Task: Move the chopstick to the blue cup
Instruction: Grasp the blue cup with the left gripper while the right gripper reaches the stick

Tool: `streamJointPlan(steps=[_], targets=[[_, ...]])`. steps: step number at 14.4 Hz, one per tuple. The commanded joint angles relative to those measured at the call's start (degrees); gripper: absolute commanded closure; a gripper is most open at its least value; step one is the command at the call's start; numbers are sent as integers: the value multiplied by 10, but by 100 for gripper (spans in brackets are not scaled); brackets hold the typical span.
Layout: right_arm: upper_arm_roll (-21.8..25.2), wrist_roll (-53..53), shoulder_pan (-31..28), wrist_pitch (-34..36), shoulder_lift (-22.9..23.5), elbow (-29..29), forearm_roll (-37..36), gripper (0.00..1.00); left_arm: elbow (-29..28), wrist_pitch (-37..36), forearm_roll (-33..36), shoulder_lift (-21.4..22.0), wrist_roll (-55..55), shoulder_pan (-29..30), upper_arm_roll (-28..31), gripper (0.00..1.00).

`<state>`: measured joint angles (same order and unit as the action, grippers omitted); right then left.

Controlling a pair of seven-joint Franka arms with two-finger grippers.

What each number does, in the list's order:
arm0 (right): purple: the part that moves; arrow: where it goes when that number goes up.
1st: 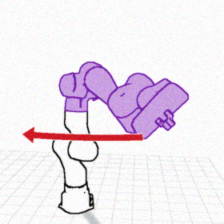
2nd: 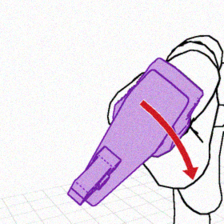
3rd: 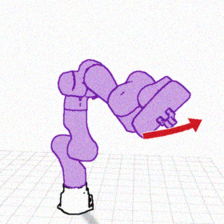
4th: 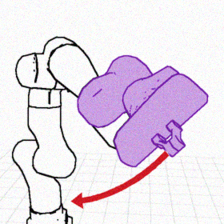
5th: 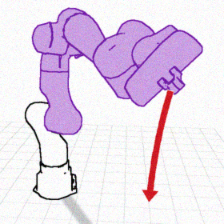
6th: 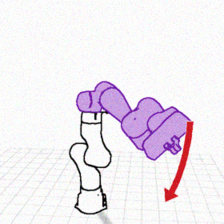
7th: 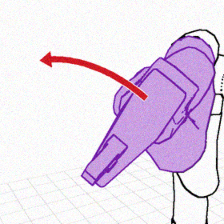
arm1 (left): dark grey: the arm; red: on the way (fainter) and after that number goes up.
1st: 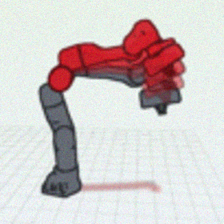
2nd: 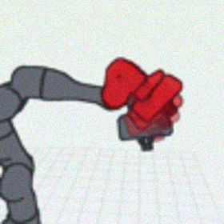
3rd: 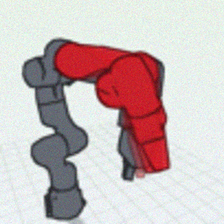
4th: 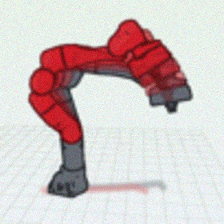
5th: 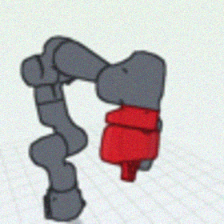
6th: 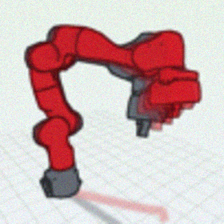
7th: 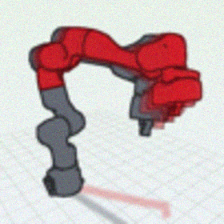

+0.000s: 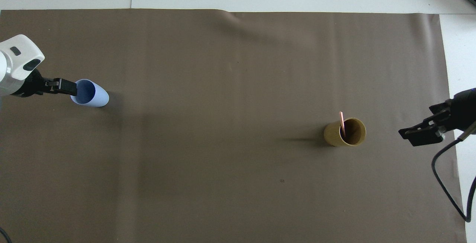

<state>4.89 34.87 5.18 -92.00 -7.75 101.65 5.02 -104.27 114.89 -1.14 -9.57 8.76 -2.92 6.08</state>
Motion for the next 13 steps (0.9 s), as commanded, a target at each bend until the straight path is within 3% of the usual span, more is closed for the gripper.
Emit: streamJointPlan(steps=[1, 4, 5, 7, 8, 9, 13], targets=[[0, 48, 18, -66, -19, 65, 40, 0, -31, 65, -20, -23, 16, 9, -3, 0], [0, 93, 42, -169, -14, 130, 88, 0, -85, 139, -40, -27, 19, 8, -3, 4], [0, 93, 54, -202, -10, 149, 91, 0, -87, 138, -52, -26, 19, 9, -3, 23], [0, 100, 67, -243, -4, 177, 91, 0, -87, 135, -67, -26, 20, 14, -2, 74], [0, 104, 68, -256, -3, 193, 91, 0, -86, 135, -69, -26, 20, 15, -3, 94], [0, 116, 68, -278, -3, 210, 91, 0, -86, 135, -73, -26, 20, 16, -2, 100], [0, 147, 69, -339, 18, 237, 91, 0, -78, 123, -74, -25, 21, 18, -2, 100]])
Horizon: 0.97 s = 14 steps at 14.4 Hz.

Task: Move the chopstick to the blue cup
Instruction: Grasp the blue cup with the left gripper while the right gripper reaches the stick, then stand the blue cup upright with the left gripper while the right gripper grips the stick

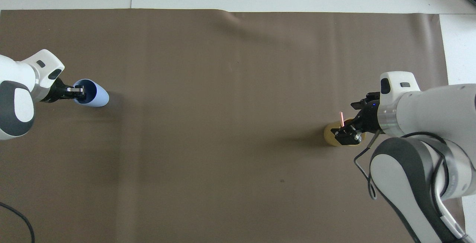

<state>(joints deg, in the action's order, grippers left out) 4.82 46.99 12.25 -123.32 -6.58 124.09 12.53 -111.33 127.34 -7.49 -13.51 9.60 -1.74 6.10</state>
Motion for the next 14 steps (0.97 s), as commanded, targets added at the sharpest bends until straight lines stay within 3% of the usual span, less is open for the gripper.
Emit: streamJointPlan(steps=[1, 5, 8, 14], targets=[[1, 16, 6, -32, 10, 12, 16, 0, 0, -11, -10, 21, 13, 5, -2, 100], [2, 15, 8, -32, 11, 10, 16, 0, 8, -51, -10, 47, -5, -36, -8, 100], [4, 14, 4, -25, 15, 1, 16, 13, 4, -52, -4, 50, -97, -110, -8, 100], [5, 11, -1, -28, 19, -6, 17, 63, 9, -65, -4, 45, -297, -272, -9, 100]])
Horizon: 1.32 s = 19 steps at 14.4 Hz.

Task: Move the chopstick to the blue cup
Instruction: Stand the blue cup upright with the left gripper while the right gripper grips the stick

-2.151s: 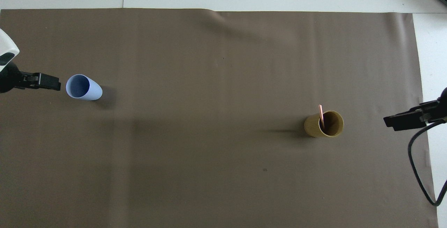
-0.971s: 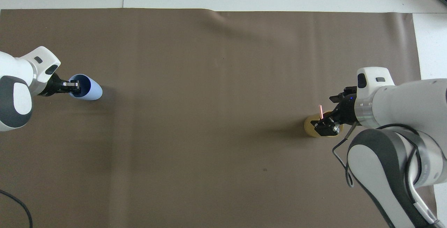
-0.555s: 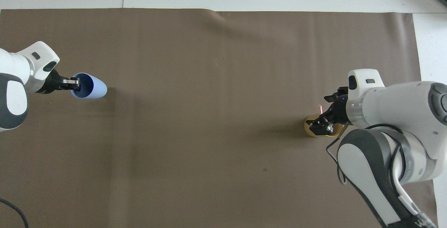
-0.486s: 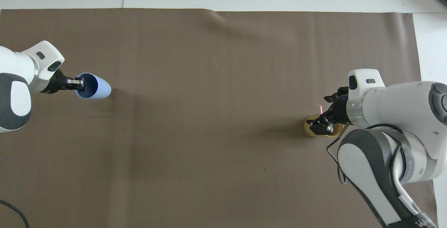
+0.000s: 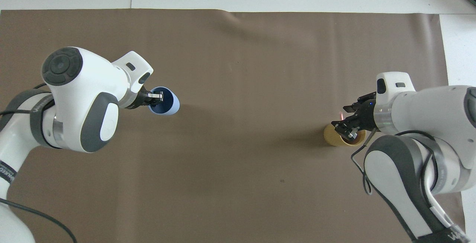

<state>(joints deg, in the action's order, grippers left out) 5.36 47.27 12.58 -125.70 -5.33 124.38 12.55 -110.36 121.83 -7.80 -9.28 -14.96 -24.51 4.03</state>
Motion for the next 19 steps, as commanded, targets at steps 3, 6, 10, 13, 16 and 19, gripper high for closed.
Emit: streamJointPlan(steps=[3, 6, 10, 13, 16, 19], targets=[[-1, 8, -5, -5, 9, -9, 20, 71, 3, -8, -1, -4, -124, -105, 11, 100], [-1, 8, -5, -5, 9, -9, 21, 83, 15, -3, -2, -27, -153, -137, 10, 100], [-1, 8, -6, -5, 9, -12, 32, 98, 24, 7, -18, -42, -156, -170, 8, 100], [0, -2, -6, 3, 9, -24, 32, 100, 45, 10, -42, -47, -172, -196, 8, 100], [2, -6, -11, 26, 7, -44, 32, 100, 53, 10, -42, -58, -185, -198, 8, 100], [3, -11, -28, 76, -6, -76, 32, 100, 59, 15, -40, -80, -204, -206, 8, 100]])
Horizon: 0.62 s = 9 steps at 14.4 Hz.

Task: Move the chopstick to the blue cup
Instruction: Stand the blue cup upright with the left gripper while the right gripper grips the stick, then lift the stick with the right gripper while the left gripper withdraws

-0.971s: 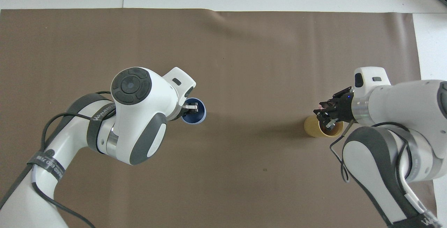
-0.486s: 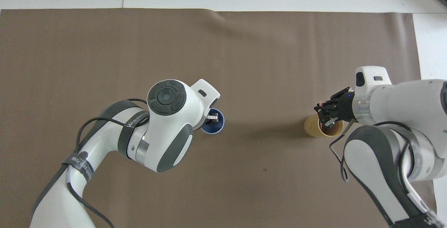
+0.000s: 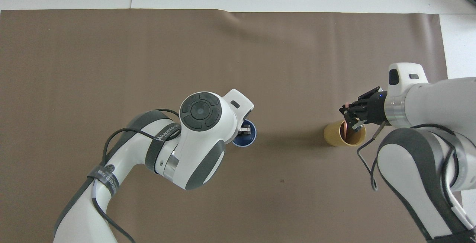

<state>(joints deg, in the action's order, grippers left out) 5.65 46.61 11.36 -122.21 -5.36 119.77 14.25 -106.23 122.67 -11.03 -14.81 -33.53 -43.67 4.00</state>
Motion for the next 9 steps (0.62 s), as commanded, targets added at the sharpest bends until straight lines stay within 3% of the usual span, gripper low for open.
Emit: streamJointPlan(steps=[1, 2, 4, 6, 9], targets=[[1, -11, -21, 64, -7, -48, 15, 100, 19, 7, -7, -27, -20, -16, 8, 100], [1, -16, -28, 88, -11, -63, 15, 100, 20, 10, -10, -28, -20, -16, 7, 99], [1, -20, -37, 113, -25, -80, 15, 100, 19, 30, -10, -28, -20, -15, 7, 65], [1, -39, -41, 137, -42, -95, 16, 100, 19, 35, -9, -28, -16, -15, 8, 25], [2, -56, -52, 181, -41, -138, 37, 100, 19, 22, -7, -8, -14, -11, 9, 0]])
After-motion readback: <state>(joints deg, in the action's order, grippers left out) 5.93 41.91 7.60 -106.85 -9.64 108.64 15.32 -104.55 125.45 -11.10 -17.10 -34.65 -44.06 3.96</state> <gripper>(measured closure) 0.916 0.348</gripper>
